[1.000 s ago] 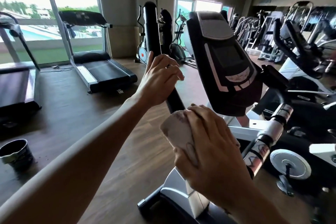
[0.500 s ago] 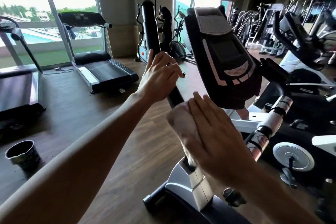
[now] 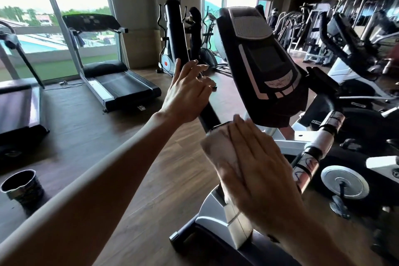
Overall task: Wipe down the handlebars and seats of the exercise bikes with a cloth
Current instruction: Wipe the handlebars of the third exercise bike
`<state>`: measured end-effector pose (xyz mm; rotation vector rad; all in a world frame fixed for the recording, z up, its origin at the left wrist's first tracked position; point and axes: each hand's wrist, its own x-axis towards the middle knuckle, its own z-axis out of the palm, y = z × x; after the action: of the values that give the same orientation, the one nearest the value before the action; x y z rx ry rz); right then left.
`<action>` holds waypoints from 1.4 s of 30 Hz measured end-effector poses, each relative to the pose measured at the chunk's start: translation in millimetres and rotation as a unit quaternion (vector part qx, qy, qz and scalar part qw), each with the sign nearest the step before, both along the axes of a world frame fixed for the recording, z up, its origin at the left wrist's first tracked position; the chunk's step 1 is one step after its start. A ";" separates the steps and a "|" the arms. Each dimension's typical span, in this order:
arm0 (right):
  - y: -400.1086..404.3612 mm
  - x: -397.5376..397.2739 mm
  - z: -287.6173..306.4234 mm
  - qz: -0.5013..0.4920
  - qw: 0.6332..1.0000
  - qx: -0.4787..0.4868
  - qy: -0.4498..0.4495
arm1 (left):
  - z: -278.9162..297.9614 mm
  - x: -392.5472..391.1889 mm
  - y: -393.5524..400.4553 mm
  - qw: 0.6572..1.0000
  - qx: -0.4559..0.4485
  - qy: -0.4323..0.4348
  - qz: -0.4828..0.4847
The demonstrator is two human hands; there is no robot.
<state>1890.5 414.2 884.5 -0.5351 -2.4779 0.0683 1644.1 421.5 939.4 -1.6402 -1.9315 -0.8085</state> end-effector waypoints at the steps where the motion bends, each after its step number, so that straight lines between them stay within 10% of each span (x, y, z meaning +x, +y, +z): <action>1: 1.3 -13.7 9.9 -0.012 1.000 -0.019 -0.005 | -0.5 -0.2 0.8 1.000 0.006 0.004 0.002; 18: 2.8 43.7 -38.3 0.167 0.968 0.044 0.183 | 5.6 15.2 -4.0 0.995 -0.037 -0.070 0.056; 22: 25.1 72.2 -35.8 -0.007 0.948 -0.119 0.296 | 20.6 53.7 -11.4 0.970 -0.111 -0.203 0.068; 25: 36.0 68.5 -28.6 -0.129 0.976 -0.164 0.066 | 14.5 89.9 -5.0 0.951 -0.158 -0.239 0.112; 31: 77.9 98.5 -4.1 0.057 0.961 -0.099 -0.253 | 1.9 131.9 -7.2 0.957 -0.120 -0.090 0.247; 34: 106.2 92.8 -8.5 0.118 0.960 0.068 -0.244 | 3.1 142.5 -6.1 0.951 -0.119 -0.054 0.281; 42: 43.1 54.4 -53.3 0.032 0.999 0.002 0.023 | 5.5 158.0 -2.8 0.933 -0.122 -0.049 0.334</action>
<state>1944.9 457.3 831.2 -0.4479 -2.4501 0.1002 1802.1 418.7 944.8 -0.9379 -2.5129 -0.3863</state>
